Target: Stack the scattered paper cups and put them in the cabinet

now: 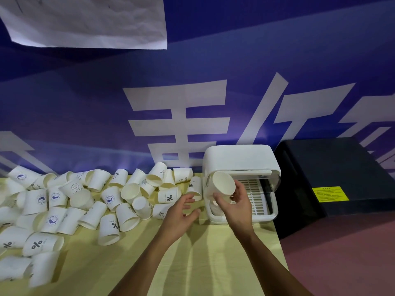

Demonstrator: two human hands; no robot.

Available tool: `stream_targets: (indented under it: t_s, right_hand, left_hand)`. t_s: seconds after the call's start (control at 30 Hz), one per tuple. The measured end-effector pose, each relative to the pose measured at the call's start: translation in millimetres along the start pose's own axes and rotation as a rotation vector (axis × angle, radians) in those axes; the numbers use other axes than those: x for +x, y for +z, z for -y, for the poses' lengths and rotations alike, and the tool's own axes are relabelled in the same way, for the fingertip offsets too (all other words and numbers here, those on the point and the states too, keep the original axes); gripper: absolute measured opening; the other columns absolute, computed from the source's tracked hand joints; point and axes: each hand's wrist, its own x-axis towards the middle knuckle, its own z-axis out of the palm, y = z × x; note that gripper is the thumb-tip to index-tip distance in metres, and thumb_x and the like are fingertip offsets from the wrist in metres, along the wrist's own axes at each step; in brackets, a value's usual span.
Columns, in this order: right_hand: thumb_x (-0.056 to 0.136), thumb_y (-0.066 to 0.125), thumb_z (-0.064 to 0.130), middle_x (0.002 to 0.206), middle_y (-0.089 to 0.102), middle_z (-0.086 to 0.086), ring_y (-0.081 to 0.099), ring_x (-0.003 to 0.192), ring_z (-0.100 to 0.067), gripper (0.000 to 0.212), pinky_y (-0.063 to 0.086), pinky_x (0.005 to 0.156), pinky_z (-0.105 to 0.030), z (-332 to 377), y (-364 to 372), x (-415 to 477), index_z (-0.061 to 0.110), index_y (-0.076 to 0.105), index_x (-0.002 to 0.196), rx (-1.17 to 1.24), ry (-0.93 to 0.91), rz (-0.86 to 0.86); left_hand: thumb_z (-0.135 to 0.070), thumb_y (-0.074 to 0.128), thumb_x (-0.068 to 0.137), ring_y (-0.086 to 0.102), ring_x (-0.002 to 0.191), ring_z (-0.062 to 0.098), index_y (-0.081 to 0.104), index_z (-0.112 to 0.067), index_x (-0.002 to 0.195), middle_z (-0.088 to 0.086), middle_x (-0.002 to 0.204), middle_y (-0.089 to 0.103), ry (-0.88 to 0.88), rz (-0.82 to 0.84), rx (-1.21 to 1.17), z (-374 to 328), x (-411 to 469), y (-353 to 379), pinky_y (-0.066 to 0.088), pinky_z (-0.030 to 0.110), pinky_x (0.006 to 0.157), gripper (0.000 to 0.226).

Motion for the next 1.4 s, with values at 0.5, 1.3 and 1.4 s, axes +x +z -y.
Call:
stream_targets:
  t_s: [0.5, 1.3, 1.4]
  right_hand:
    - [0.074, 0.08, 0.044, 0.11, 0.064, 0.01, 0.06, 0.102, -0.017, 0.06, 0.054, 0.085, -0.043, -35, 2, 4, 0.032, 0.05, 0.126, -0.38, -0.029, -0.052]
    - [0.078, 0.08, 0.035, 0.119, 0.065, 0.004, 0.061, 0.109, -0.022, 0.07, 0.054, 0.089, -0.041, -42, 13, 4, 0.028, 0.045, 0.139, -0.436, 0.055, 0.008]
    - [0.078, 0.08, 0.035, 0.113, 0.065, 0.005, 0.061, 0.102, -0.021, 0.068, 0.053, 0.084, -0.038, -43, 14, 7, 0.03, 0.044, 0.135, -0.451, 0.077, 0.009]
  left_hand:
    - [-0.032, 0.071, 0.088, 0.058, 0.11, -0.002, 0.049, -0.047, 0.122, -0.023, 0.121, 0.06, -0.011, 0.019, 0.03, 1, 7, 6, 0.048, 0.024, 0.092, 0.043]
    - [-0.035, 0.07, 0.088, 0.057, 0.111, 0.0, 0.051, -0.037, 0.127, -0.023, 0.123, 0.059, -0.06, 0.017, 0.049, 13, -1, 7, 0.049, 0.028, 0.096, 0.043]
    - [-0.034, 0.07, 0.088, 0.057, 0.111, 0.0, 0.051, -0.036, 0.127, -0.022, 0.123, 0.059, -0.067, 0.015, 0.051, 13, -2, 7, 0.048, 0.027, 0.096, 0.043]
